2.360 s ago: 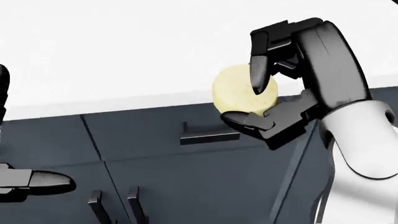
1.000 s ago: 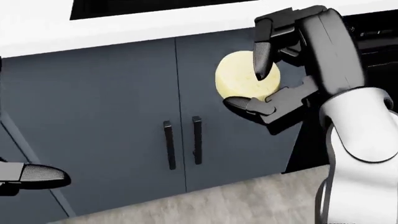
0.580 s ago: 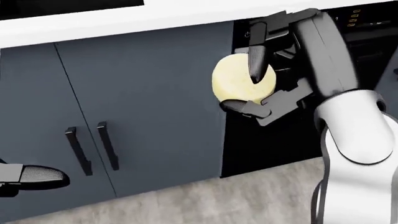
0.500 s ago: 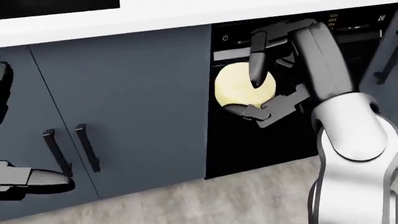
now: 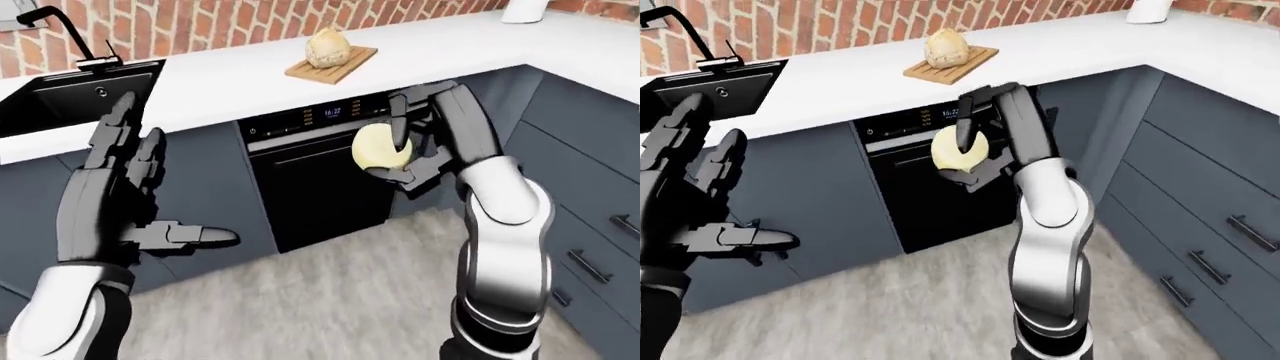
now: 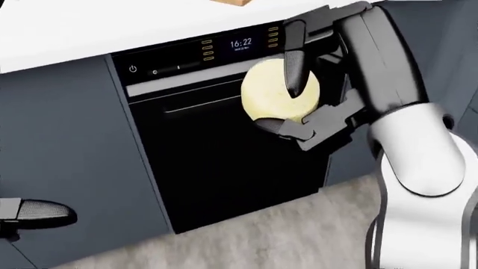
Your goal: Pick up the wedge of cheese and place it on the slice of bread to prepare a simple cheese on bread dish.
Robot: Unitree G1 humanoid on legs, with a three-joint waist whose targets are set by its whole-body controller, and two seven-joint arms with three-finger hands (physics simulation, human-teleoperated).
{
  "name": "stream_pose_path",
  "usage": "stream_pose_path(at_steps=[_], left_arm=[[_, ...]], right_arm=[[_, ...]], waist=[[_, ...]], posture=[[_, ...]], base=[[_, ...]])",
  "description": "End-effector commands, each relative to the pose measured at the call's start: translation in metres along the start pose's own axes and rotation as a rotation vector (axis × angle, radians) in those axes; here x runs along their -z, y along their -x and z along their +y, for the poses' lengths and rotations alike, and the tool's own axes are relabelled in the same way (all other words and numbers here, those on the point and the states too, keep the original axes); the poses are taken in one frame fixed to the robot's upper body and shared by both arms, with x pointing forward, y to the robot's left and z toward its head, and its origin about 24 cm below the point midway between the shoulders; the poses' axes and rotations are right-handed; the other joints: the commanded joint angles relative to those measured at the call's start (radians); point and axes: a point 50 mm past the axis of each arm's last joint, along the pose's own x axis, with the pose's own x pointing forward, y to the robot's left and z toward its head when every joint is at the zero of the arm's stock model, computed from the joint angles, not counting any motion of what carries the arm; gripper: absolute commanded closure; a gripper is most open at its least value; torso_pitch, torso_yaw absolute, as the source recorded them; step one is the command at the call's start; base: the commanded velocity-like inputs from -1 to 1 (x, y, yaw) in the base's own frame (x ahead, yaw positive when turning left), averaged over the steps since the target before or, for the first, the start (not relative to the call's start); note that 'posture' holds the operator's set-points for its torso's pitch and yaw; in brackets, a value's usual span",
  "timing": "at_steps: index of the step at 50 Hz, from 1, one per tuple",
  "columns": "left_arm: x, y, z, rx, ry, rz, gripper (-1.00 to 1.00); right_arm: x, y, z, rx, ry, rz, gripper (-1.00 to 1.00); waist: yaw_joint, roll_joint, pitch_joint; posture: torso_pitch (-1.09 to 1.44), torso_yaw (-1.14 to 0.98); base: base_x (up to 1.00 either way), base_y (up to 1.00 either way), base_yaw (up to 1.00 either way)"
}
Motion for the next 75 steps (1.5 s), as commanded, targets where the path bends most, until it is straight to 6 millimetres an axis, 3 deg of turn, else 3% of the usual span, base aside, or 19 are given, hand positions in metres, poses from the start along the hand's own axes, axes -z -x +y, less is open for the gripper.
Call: stream_pose_path(at_steps=[1, 18, 20, 21, 24, 26, 29, 30, 35, 37, 40, 45, 48, 49, 55, 59, 63, 71, 75], left_arm=[[-0.008, 0.000, -0.001, 0.012, -0.012, -0.054, -1.00], [-0.011, 0.000, -0.002, 0.016, -0.013, -0.060, -1.00], [-0.013, -0.001, -0.003, 0.019, -0.015, -0.062, -1.00], [-0.014, -0.001, -0.002, 0.019, -0.016, -0.062, -1.00], [-0.018, -0.002, -0.003, 0.023, -0.020, -0.067, -1.00], [-0.019, -0.004, -0.004, 0.028, -0.023, -0.067, -1.00], [-0.019, -0.006, -0.009, 0.044, -0.027, -0.063, -1.00], [-0.017, -0.006, -0.010, 0.046, -0.029, -0.062, -1.00], [-0.017, -0.007, -0.012, 0.055, -0.033, -0.058, -1.00], [-0.017, -0.006, -0.012, 0.055, -0.032, -0.058, -1.00], [-0.017, -0.006, -0.011, 0.054, -0.031, -0.058, -1.00], [-0.018, -0.008, -0.010, 0.054, -0.034, -0.060, -1.00], [-0.019, -0.009, -0.010, 0.053, -0.036, -0.061, -1.00], [-0.019, -0.009, -0.009, 0.052, -0.037, -0.061, -1.00], [-0.021, -0.013, -0.008, 0.053, -0.041, -0.067, -1.00], [-0.023, -0.014, -0.007, 0.049, -0.039, -0.072, -1.00], [-0.026, -0.013, -0.009, 0.054, -0.041, -0.076, -1.00], [-0.023, -0.013, -0.009, 0.054, -0.043, -0.073, -1.00], [-0.023, -0.014, -0.009, 0.057, -0.044, -0.072, -1.00]], right_arm=[[-0.005, 0.000, -0.005, 0.028, 0.008, -0.023, 1.00], [-0.006, 0.003, -0.008, 0.035, 0.031, -0.021, 1.00], [-0.005, 0.003, -0.009, 0.037, 0.034, -0.020, 1.00], [-0.004, 0.003, -0.009, 0.038, 0.035, -0.020, 1.00], [-0.001, 0.003, -0.007, 0.037, 0.038, -0.020, 1.00], [-0.002, 0.002, -0.010, 0.058, 0.011, -0.027, 1.00], [-0.004, 0.001, -0.013, 0.073, 0.013, -0.035, 1.00], [-0.006, 0.001, -0.013, 0.074, -0.001, -0.041, 1.00], [-0.007, -0.001, -0.012, 0.068, -0.007, -0.037, 1.00], [-0.008, -0.001, -0.011, 0.062, -0.007, -0.040, 1.00], [-0.007, -0.001, -0.010, 0.057, -0.006, -0.040, 1.00], [-0.010, -0.001, -0.008, 0.051, 0.005, -0.055, 1.00], [-0.007, -0.002, -0.005, 0.044, -0.004, -0.059, 0.99], [-0.009, -0.002, -0.005, 0.043, -0.005, -0.061, 0.99], [-0.014, -0.004, -0.004, 0.033, -0.002, -0.075, 1.00], [-0.016, -0.003, -0.004, 0.030, -0.003, -0.083, 1.00], [-0.021, -0.005, -0.007, 0.034, -0.001, -0.091, 1.00], [-0.026, -0.007, -0.009, 0.031, 0.004, -0.109, 1.00], [-0.027, -0.007, -0.010, 0.036, 0.008, -0.111, 1.00]], waist=[[-0.003, -0.006, -0.014], [-0.001, 0.016, -0.001], [0.002, 0.061, -0.010], [-0.005, 0.028, 0.018], [-0.005, 0.044, -0.016], [0.004, 0.037, 0.008], [-0.007, -0.023, 0.008], [0.002, 0.014, 0.018], [-0.017, 0.051, -0.028], [-0.020, 0.120, -0.022], [-0.023, 0.131, -0.015], [-0.012, 0.107, -0.020], [0.009, -0.010, -0.007], [0.021, -0.016, -0.019], [-0.007, 0.093, -0.002], [-0.024, 0.084, 0.030], [-0.023, 0.085, 0.024], [-0.009, -0.019, -0.006], [-0.013, -0.007, -0.009]], posture=[[0.00, 0.00], [0.00, 0.00], [0.00, 0.00], [0.00, 0.00], [0.00, 0.00], [0.00, 0.00], [0.00, 0.00], [0.00, 0.00], [0.00, 0.00], [0.00, 0.00], [0.00, 0.00], [0.00, 0.00], [0.00, 0.00], [0.00, 0.00], [0.00, 0.00], [0.00, 0.00], [0.00, 0.00], [0.00, 0.00], [0.00, 0.00]], base=[[0.00, 0.00, 0.00], [0.00, 0.00, 0.62], [0.00, 0.00, 0.74], [0.00, 0.00, 0.75], [0.00, 0.00, 0.71], [0.00, 0.00, 0.00], [0.00, 0.00, 0.00], [0.00, 0.00, 0.00], [0.00, -0.03, 0.00], [0.00, -0.31, 0.00], [0.00, -0.58, 0.00], [0.00, -0.52, 0.00], [0.00, 0.00, 0.00], [0.00, 0.00, 0.00], [0.07, 0.00, 0.00], [0.38, 0.00, 0.00], [0.38, 0.00, 0.00], [0.44, 0.00, 0.00], [0.45, 0.00, 0.00]])
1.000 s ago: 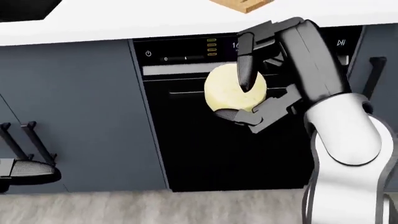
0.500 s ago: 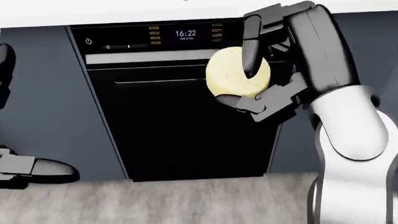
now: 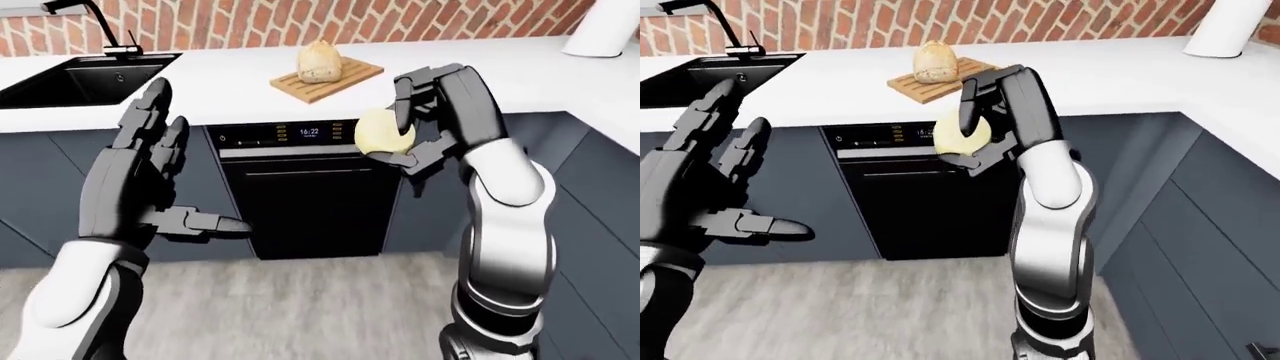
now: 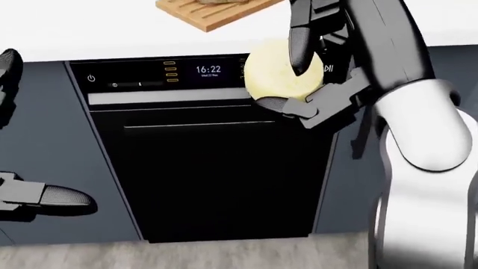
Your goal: Pick up the wedge of cheese and place it on the slice of bread to prepare a simple cheese on bread dish.
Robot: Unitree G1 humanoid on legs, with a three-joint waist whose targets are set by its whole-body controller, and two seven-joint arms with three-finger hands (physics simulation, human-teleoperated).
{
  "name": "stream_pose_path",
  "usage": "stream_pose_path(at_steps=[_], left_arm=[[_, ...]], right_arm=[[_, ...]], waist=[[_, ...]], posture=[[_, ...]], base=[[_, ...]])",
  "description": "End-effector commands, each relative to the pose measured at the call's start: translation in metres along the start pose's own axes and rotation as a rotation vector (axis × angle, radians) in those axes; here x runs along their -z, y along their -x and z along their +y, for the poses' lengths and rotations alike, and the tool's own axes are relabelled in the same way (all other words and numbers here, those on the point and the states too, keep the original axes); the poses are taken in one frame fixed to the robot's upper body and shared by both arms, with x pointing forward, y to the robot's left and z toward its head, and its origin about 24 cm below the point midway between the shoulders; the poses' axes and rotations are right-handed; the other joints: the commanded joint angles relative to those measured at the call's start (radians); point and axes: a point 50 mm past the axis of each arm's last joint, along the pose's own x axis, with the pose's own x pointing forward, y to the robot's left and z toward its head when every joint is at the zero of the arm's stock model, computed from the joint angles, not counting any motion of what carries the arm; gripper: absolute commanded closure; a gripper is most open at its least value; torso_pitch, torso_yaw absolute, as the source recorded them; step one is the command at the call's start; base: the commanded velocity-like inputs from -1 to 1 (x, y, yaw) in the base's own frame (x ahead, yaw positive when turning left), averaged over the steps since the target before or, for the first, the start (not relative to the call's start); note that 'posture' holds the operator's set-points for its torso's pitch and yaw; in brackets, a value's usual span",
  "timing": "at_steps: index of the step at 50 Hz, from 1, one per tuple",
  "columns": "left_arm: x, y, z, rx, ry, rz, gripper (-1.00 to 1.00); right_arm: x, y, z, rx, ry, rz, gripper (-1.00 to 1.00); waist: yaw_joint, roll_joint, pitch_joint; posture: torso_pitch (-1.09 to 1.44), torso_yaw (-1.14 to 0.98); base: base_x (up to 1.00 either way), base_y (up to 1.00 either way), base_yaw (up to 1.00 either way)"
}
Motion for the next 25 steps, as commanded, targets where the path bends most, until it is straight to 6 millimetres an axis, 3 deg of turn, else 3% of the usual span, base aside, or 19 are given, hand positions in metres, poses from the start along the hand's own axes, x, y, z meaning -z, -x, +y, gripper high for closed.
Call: stream_pose_path(at_steps=[1, 6, 8, 9, 10, 11, 12, 13, 15, 17, 20, 22, 23, 25], left_arm=[[-0.014, 0.002, 0.005, -0.034, -0.031, -0.084, -1.00], [-0.017, 0.003, 0.006, -0.036, -0.033, -0.087, -1.00], [-0.018, 0.002, 0.007, -0.038, -0.033, -0.090, -1.00], [-0.018, 0.002, 0.006, -0.037, -0.033, -0.091, -1.00], [-0.019, 0.001, 0.006, -0.035, -0.034, -0.091, -1.00], [-0.019, 0.001, 0.007, -0.036, -0.034, -0.093, -1.00], [-0.020, 0.001, 0.007, -0.036, -0.034, -0.093, -1.00], [-0.020, 0.001, 0.007, -0.036, -0.035, -0.093, -1.00], [-0.021, 0.002, 0.007, -0.031, -0.041, -0.089, -1.00], [-0.023, 0.002, 0.009, -0.034, -0.040, -0.093, -1.00], [-0.026, 0.003, 0.009, -0.034, -0.043, -0.098, -1.00], [-0.027, 0.004, 0.009, -0.033, -0.044, -0.099, -1.00], [-0.026, 0.004, 0.009, -0.035, -0.043, -0.099, -1.00], [-0.027, 0.004, 0.009, -0.034, -0.041, -0.101, -1.00]], right_arm=[[-0.021, 0.002, -0.002, 0.015, 0.017, -0.107, 1.00], [-0.023, 0.002, -0.002, 0.014, 0.020, -0.111, 1.00], [-0.023, 0.002, -0.003, 0.014, 0.020, -0.112, 1.00], [-0.024, 0.002, -0.003, 0.015, 0.020, -0.113, 1.00], [-0.025, 0.001, -0.003, 0.015, 0.018, -0.114, 1.00], [-0.026, 0.001, -0.004, 0.015, 0.019, -0.117, 1.00], [-0.028, 0.002, -0.004, 0.014, 0.020, -0.118, 1.00], [-0.028, 0.002, -0.004, 0.012, 0.022, -0.119, 1.00], [-0.034, 0.000, -0.007, 0.014, 0.027, -0.126, 1.00], [-0.036, 0.000, -0.009, 0.017, 0.029, -0.130, 1.00], [-0.039, 0.000, -0.009, 0.015, 0.033, -0.133, 1.00], [-0.040, -0.001, -0.009, 0.013, 0.039, -0.133, 1.00], [-0.043, -0.001, -0.010, 0.013, 0.040, -0.137, 1.00], [-0.046, -0.002, -0.011, 0.016, 0.043, -0.135, 1.00]], waist=[[0.006, 0.003, -0.020], [-0.010, 0.051, -0.016], [-0.015, 0.093, -0.024], [-0.012, 0.127, -0.047], [-0.004, 0.095, -0.029], [-0.013, 0.122, -0.005], [-0.004, 0.124, -0.005], [-0.003, 0.121, -0.019], [-0.004, 0.104, -0.020], [-0.005, 0.090, -0.003], [0.002, 0.053, 0.005], [0.006, 0.003, -0.012], [0.015, 0.030, -0.014], [0.008, 0.036, -0.022]], posture=[[0.00, 0.00], [0.00, 0.00], [0.00, 0.00], [0.00, 0.00], [0.00, 0.00], [0.00, 0.00], [0.00, 0.00], [0.00, 0.00], [0.00, 0.00], [0.00, 0.00], [0.00, 0.00], [0.00, 0.00], [0.00, 0.00], [0.00, 0.00]], base=[[0.44, 0.00, 0.00], [0.44, 0.03, 0.00], [0.42, 0.10, 0.00], [0.38, 0.10, 0.00], [0.37, 0.09, 0.00], [0.34, 0.10, 0.00], [0.27, 0.10, 0.00], [0.22, 0.11, 0.00], [0.02, 0.03, 0.00], [0.00, 0.00, 0.00], [0.00, 0.00, 0.00], [0.00, 0.00, 0.00], [0.00, 0.00, 0.00], [0.00, 0.00, 0.00]])
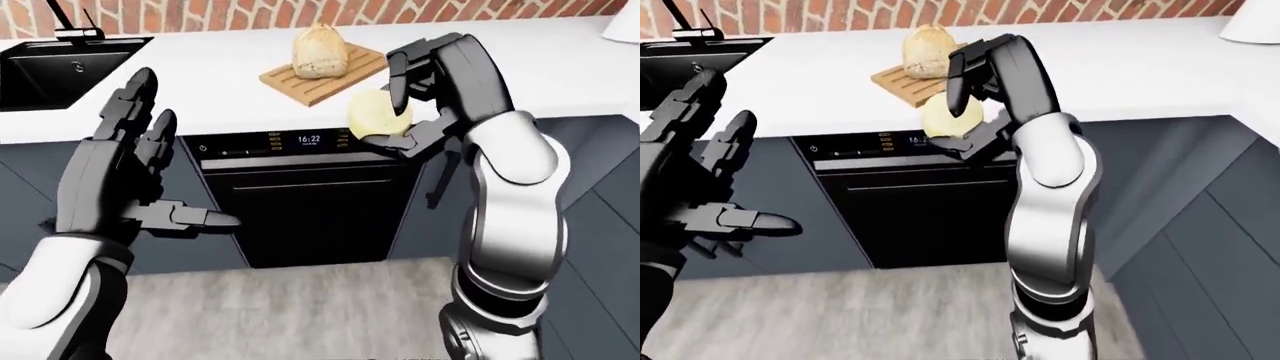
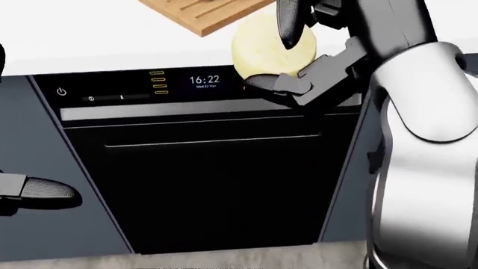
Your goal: Pick up the wedge of cheese and place it on the slice of bread to prepare a simple cheese on bread dish.
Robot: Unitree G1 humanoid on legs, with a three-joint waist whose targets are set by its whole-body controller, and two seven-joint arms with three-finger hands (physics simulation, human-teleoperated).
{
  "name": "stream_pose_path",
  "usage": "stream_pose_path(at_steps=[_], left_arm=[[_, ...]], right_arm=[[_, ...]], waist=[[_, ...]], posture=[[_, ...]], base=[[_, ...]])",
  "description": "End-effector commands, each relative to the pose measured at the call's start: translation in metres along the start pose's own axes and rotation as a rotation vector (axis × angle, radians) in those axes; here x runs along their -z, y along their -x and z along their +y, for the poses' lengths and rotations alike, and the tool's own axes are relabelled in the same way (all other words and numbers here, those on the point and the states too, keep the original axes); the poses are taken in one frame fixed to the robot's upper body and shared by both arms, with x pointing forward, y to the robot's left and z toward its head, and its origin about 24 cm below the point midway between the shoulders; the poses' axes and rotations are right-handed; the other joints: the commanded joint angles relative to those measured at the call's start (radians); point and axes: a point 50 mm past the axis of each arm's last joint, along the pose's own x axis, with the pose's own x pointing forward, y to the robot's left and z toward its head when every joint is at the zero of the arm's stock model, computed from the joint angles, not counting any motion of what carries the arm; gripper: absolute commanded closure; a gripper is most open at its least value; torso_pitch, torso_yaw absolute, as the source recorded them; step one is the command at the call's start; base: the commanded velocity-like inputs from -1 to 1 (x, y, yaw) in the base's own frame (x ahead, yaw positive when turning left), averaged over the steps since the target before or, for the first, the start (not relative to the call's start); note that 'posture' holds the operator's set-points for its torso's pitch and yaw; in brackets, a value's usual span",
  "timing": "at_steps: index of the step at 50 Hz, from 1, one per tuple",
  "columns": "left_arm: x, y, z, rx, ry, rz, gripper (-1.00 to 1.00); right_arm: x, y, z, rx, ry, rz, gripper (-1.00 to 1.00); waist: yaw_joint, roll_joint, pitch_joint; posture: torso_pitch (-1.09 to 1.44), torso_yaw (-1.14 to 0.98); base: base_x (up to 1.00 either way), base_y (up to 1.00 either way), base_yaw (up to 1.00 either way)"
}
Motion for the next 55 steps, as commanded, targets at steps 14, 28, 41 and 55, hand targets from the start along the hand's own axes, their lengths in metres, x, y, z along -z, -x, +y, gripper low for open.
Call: stream_pose_path(at_steps=[14, 28, 41, 55], left_arm=[[-0.018, 0.004, 0.004, -0.020, -0.032, -0.107, -1.00], [-0.023, 0.006, 0.006, -0.022, -0.040, -0.113, -1.00], [-0.023, 0.007, 0.008, -0.026, -0.045, -0.116, -1.00], [-0.024, 0.007, 0.010, -0.032, -0.044, -0.119, -1.00]], right_arm=[[-0.022, 0.006, -0.011, 0.057, 0.013, -0.093, 1.00], [-0.026, 0.010, -0.028, 0.100, 0.009, -0.103, 1.00], [-0.025, 0.017, -0.045, 0.148, 0.008, -0.099, 1.00], [-0.025, 0.016, -0.048, 0.157, 0.016, -0.099, 1.00]], waist=[[-0.013, 0.097, -0.020], [0.000, -0.033, -0.034], [-0.010, 0.026, -0.031], [-0.001, -0.037, -0.029]], posture=[[0.00, 0.00], [0.00, 0.00], [0.00, 0.00], [0.00, 0.00]], base=[[0.25, 0.00, 0.00], [0.37, 0.00, 0.00], [0.16, 0.00, 0.00], [0.27, 0.00, 0.00]])
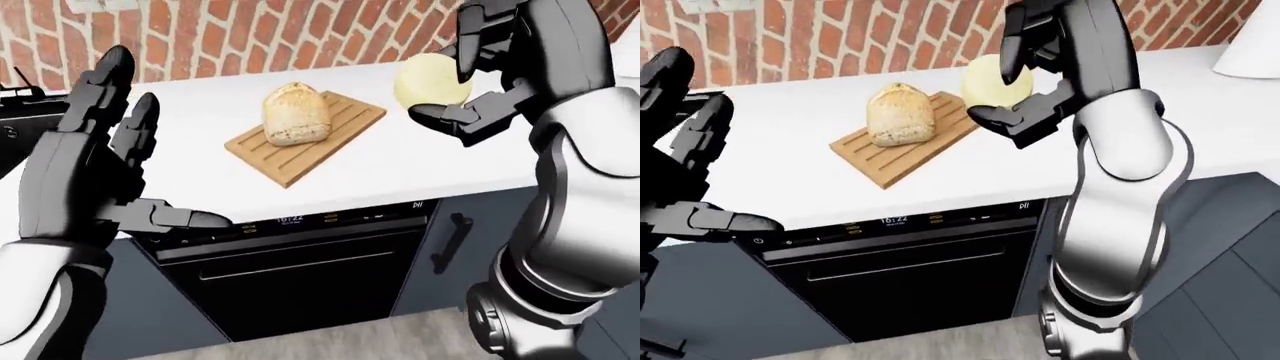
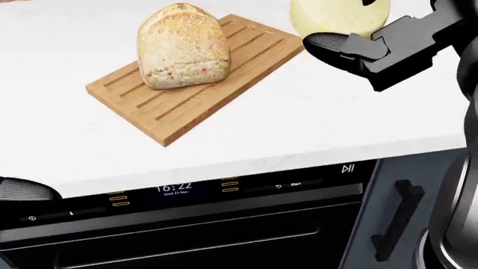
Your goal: Pick up the wedge of cheese and place it on the slice of bread to prepare a simple cheese on bread dish.
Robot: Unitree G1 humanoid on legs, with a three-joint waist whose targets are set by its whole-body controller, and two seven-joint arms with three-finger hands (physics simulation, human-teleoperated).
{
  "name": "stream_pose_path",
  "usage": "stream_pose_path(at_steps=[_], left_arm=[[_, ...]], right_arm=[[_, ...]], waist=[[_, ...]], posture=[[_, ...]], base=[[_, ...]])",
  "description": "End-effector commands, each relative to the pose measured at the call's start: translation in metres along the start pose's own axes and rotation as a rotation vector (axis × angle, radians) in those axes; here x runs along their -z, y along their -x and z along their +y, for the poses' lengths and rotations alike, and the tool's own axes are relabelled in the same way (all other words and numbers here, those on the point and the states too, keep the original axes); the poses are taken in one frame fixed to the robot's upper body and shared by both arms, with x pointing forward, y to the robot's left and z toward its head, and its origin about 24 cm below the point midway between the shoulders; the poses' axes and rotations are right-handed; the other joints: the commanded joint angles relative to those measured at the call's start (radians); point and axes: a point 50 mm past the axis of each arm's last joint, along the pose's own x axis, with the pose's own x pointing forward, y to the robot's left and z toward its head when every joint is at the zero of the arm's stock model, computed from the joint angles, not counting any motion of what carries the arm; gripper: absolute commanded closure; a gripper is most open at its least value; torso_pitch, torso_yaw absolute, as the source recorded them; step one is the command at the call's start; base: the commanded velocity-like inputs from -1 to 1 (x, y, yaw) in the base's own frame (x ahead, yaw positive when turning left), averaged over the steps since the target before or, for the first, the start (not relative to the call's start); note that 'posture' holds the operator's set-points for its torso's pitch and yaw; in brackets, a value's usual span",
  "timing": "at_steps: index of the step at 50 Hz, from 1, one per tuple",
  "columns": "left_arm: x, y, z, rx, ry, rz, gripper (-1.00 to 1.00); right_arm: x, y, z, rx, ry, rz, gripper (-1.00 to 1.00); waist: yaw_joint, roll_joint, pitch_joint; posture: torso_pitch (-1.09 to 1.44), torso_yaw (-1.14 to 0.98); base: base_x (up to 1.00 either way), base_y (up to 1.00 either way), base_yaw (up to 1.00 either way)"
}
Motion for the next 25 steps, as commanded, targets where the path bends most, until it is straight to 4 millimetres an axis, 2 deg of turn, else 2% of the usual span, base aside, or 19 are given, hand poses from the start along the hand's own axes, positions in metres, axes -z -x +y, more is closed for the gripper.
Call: stream_pose_path(at_steps=[1, 2, 3, 8, 11, 12, 13, 14, 15, 16, 17, 19, 20, 21, 23, 25], left_arm=[[-0.0080, -0.0002, 0.0046, -0.025, -0.021, -0.043, -1.00], [-0.0081, -0.0001, 0.0046, -0.024, -0.021, -0.043, -1.00], [-0.0081, 0.0000, 0.0050, -0.025, -0.021, -0.043, -1.00], [-0.0074, 0.0010, 0.0058, -0.027, -0.020, -0.041, -1.00], [-0.0089, 0.0006, 0.0056, -0.027, -0.022, -0.043, -1.00], [-0.0090, 0.0003, 0.0052, -0.026, -0.021, -0.044, -1.00], [-0.0090, 0.0003, 0.0047, -0.025, -0.021, -0.044, -1.00], [-0.0091, 0.0005, 0.0047, -0.025, -0.022, -0.044, -1.00], [-0.0091, 0.0008, 0.0050, -0.026, -0.021, -0.044, -1.00], [-0.0091, 0.0011, 0.0050, -0.026, -0.022, -0.044, -1.00], [-0.0088, 0.0014, 0.0050, -0.026, -0.022, -0.043, -1.00], [-0.0088, 0.0016, 0.0051, -0.026, -0.021, -0.043, -1.00], [-0.0089, 0.0014, 0.0052, -0.026, -0.022, -0.044, -1.00], [-0.0089, 0.0013, 0.0053, -0.027, -0.021, -0.044, -1.00], [-0.0087, 0.0013, 0.0055, -0.028, -0.021, -0.044, -1.00], [-0.0092, 0.0014, 0.0059, -0.029, -0.021, -0.045, -1.00]], right_arm=[[-0.0117, -0.0006, -0.0005, 0.005, 0.008, -0.053, 1.00], [-0.0116, -0.0008, -0.0004, 0.005, 0.009, -0.053, 1.00], [-0.0118, -0.0009, 0.0000, 0.004, 0.008, -0.052, 1.00], [-0.0135, -0.0003, 0.0031, -0.004, 0.006, -0.051, 1.00], [-0.0121, -0.0007, 0.0030, -0.004, 0.004, -0.050, 1.00], [-0.0120, -0.0001, 0.0030, -0.004, 0.002, -0.051, 1.00], [-0.0121, 0.0004, 0.0028, -0.003, 0.002, -0.050, 1.00], [-0.0118, 0.0003, 0.0027, -0.003, 0.000, -0.051, 1.00], [-0.0115, 0.0003, 0.0027, -0.003, 0.000, -0.053, 1.00], [-0.0111, 0.0001, 0.0030, -0.004, 0.000, -0.053, 1.00], [-0.0114, 0.0001, 0.0033, -0.004, 0.000, -0.053, 1.00], [-0.0114, 0.0003, 0.0040, -0.008, 0.001, -0.056, 1.00], [-0.0116, 0.0003, 0.0039, -0.008, 0.000, -0.057, 0.99], [-0.0119, 0.0004, 0.0040, -0.009, 0.001, -0.059, 0.99], [-0.0127, -0.0001, 0.0040, -0.010, -0.001, -0.062, 0.98], [-0.0139, -0.0006, 0.0041, -0.011, -0.001, -0.067, 0.99]], waist=[[0.014, -0.014, -0.011], [0.005, -0.015, -0.030], [0.006, -0.009, -0.036], [0.006, 0.032, -0.017], [-0.003, 0.075, -0.019], [-0.007, 0.096, -0.025], [-0.011, 0.125, -0.036], [-0.011, 0.110, -0.039], [-0.002, 0.114, -0.030], [-0.007, 0.127, -0.022], [-0.001, 0.119, -0.004], [0.000, 0.109, -0.004], [-0.002, 0.099, 0.013], [-0.005, 0.100, -0.002], [0.000, 0.078, 0.002], [0.008, 0.034, -0.004]], posture=[[0.00, 0.00], [0.00, 0.00], [0.00, 0.00], [0.00, 0.00], [0.00, 0.00], [0.00, 0.00], [0.00, 0.00], [0.00, 0.00], [0.00, 0.00], [0.00, 0.00], [0.00, 0.00], [0.00, 0.00], [0.00, 0.00], [0.00, 0.00], [0.00, 0.00], [0.00, 0.00]], base=[[0.16, 0.00, 0.00], [0.16, 0.00, 0.00], [0.16, 0.00, 0.00], [0.16, 0.00, 0.00], [0.17, 0.00, 0.00], [0.16, 0.00, 0.00], [0.16, 0.00, 0.00], [0.16, 0.00, 0.00], [0.26, 0.00, 0.00], [0.44, 0.00, 0.00], [0.44, 0.00, 0.00], [0.37, 0.00, 0.00], [0.00, 0.00, 0.00], [0.00, 0.00, 0.00], [0.00, 0.00, 0.00], [0.00, 0.00, 0.00]])
